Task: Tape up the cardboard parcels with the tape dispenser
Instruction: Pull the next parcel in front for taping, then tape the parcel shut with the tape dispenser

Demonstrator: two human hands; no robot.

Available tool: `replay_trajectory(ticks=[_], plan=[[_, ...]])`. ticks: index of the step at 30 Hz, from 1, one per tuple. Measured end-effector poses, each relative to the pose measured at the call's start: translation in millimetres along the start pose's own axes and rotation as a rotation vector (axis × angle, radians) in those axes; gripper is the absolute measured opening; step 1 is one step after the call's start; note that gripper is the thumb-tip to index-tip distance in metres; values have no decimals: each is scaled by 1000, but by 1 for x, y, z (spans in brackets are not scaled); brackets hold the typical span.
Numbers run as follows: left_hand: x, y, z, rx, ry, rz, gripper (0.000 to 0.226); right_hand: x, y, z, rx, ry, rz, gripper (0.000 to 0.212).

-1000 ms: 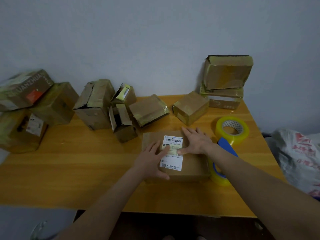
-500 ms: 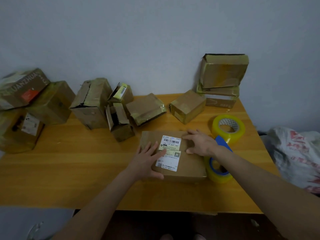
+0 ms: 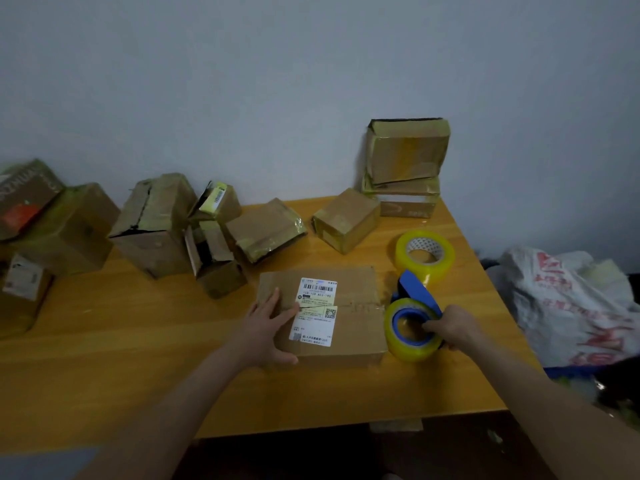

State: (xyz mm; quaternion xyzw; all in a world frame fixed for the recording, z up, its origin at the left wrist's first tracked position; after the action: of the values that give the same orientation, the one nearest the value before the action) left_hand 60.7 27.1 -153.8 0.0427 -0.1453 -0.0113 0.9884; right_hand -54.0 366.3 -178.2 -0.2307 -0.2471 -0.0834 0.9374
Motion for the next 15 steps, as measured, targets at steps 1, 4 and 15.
replay_trajectory(ticks=[1, 4, 15], plan=[[1, -2, -2, -9, -10, 25, 108, -1, 1, 1, -46, 3, -12, 38], [1, -5, -6, 62, -53, 80, 108, -2, -1, 10, -156, 2, -24, 39], [4, -3, 2, 127, -21, 63, 108, 25, -114, 82, -691, -193, 211, 27]])
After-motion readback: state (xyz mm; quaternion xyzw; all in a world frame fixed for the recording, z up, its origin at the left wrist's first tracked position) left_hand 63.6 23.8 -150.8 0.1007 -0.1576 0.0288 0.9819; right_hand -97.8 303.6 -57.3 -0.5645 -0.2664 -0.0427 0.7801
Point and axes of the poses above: each hand's wrist, its own x-axis away from the middle knuckle, its own z-axis out of the back of the hand, y = z × x, the point moved 9 cm from there along -x, towards the middle knuckle, and after that the axes turned 4 degrees about y, right-handed, at the moved point
